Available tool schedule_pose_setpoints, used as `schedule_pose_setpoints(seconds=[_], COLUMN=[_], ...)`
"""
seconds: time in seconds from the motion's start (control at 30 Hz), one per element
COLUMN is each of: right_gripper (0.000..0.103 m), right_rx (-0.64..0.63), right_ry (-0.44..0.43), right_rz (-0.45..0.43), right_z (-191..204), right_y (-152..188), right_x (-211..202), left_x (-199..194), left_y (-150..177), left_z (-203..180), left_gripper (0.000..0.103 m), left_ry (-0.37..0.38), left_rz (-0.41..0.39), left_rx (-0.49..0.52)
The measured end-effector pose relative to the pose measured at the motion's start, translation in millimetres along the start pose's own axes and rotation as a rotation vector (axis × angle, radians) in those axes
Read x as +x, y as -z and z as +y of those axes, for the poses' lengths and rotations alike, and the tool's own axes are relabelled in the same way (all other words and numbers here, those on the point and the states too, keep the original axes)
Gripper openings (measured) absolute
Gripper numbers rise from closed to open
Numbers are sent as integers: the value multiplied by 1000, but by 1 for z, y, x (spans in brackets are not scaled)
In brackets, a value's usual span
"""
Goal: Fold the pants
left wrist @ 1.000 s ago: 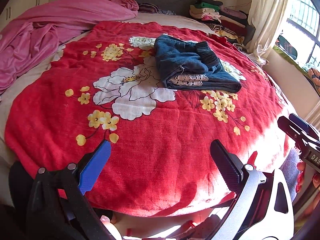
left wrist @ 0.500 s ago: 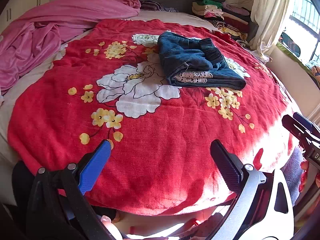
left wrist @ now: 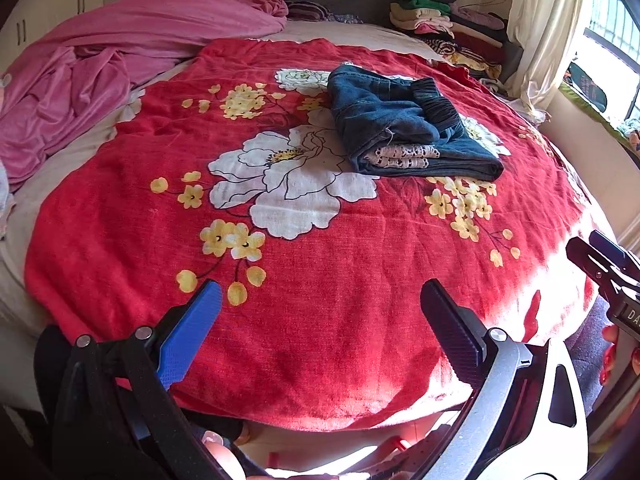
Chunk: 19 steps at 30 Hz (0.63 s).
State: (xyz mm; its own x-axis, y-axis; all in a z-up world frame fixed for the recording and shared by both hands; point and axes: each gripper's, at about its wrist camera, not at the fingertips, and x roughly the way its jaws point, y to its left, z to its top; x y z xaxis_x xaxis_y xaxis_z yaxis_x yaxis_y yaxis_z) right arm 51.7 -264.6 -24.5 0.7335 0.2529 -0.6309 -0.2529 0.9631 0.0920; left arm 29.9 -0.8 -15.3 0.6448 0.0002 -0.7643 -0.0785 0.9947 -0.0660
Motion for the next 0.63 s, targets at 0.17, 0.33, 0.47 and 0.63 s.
schedule_pose_setpoints(seconds=[0.17, 0.33, 0.47, 0.63], right_gripper=[98, 98, 98, 98], right_rx=[30, 106, 170, 259], right_ry=[32, 151, 300, 467], right_rz=[35, 52, 60, 122], right_z=[-13, -67, -144, -250], right_y=[1, -22, -68, -117], right_x=[15, 33, 57, 118], left_x=[-1, 12, 71, 149], left_y=[-12, -63, -114, -150], left_z=[22, 83, 141, 209], left_gripper=[93, 93, 93, 94], left_ry=[-21, -63, -268, -374], left_rz=[-40, -82, 2, 120], left_rx=[-21, -110, -127, -245])
